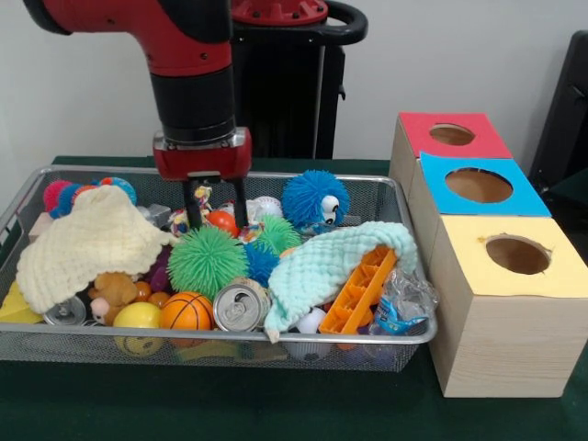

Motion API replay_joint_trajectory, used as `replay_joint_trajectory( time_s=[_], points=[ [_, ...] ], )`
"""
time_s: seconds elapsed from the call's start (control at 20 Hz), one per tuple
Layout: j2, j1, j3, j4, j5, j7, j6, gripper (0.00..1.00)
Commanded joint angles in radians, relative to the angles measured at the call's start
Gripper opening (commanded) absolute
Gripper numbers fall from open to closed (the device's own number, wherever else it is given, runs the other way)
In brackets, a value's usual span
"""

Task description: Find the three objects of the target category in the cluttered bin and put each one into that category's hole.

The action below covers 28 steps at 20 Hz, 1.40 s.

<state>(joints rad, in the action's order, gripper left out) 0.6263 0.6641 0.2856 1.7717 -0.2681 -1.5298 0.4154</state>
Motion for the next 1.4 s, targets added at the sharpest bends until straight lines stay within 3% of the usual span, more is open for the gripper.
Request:
replay_joint_trajectory(
  time_s=[0.05, 0.3, 0.6, 0.9, 1.4],
  points=[
    [-0.076, -0.066, -0.024, -0.034, 0.007, -0.166, -0.058, 1.0],
    [-0.134, -0.079, -0.04, -0.084, 0.056, -0.172, 0.022, 1.0],
    [-0.156, -0.042, -0.026, -0.065, 0.023, -0.131, -0.063, 1.0],
    [-0.154, -0.051, -0.061, -0.08, 0.0, -0.136, -0.086, 1.0],
    [-0.09, -0.194, -0.267, -0.121, 0.003, -0.235, -0.067, 1.0]
  ],
)
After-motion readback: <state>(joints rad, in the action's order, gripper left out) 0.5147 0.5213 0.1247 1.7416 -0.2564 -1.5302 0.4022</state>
